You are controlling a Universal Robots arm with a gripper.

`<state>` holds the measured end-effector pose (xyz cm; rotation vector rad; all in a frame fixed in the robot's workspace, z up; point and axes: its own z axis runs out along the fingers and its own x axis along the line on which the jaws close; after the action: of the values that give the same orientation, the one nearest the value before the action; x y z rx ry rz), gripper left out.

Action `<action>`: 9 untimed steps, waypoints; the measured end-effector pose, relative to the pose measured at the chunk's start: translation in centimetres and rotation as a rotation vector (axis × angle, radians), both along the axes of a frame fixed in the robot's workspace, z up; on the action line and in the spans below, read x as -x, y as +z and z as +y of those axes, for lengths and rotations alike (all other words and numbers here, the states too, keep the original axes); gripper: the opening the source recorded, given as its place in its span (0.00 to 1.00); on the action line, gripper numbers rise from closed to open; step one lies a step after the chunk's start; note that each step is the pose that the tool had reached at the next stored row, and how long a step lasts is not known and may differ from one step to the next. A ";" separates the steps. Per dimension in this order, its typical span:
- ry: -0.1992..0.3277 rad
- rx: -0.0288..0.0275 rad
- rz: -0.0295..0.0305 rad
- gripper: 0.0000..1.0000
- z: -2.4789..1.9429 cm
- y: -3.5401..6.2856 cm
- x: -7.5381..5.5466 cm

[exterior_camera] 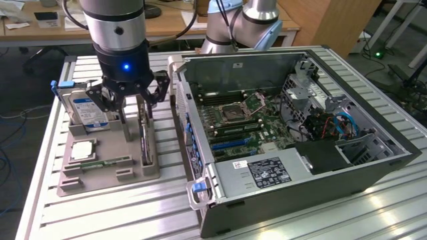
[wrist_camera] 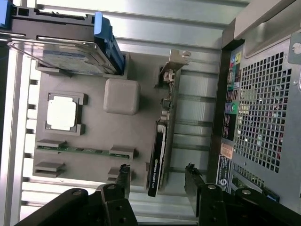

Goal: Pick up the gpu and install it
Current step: 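Pick up the gpu and move the gpu toward the slot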

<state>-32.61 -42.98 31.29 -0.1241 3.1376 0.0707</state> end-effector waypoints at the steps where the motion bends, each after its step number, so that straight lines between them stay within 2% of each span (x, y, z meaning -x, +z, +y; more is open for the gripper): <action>1: 0.000 -0.0001 0.0000 0.59 0.01 -0.07 0.0; 9: 0.000 -0.0001 0.0021 0.59 0.00 -1.22 -0.3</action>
<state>-32.27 -42.97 30.07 -0.1238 3.1397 0.0710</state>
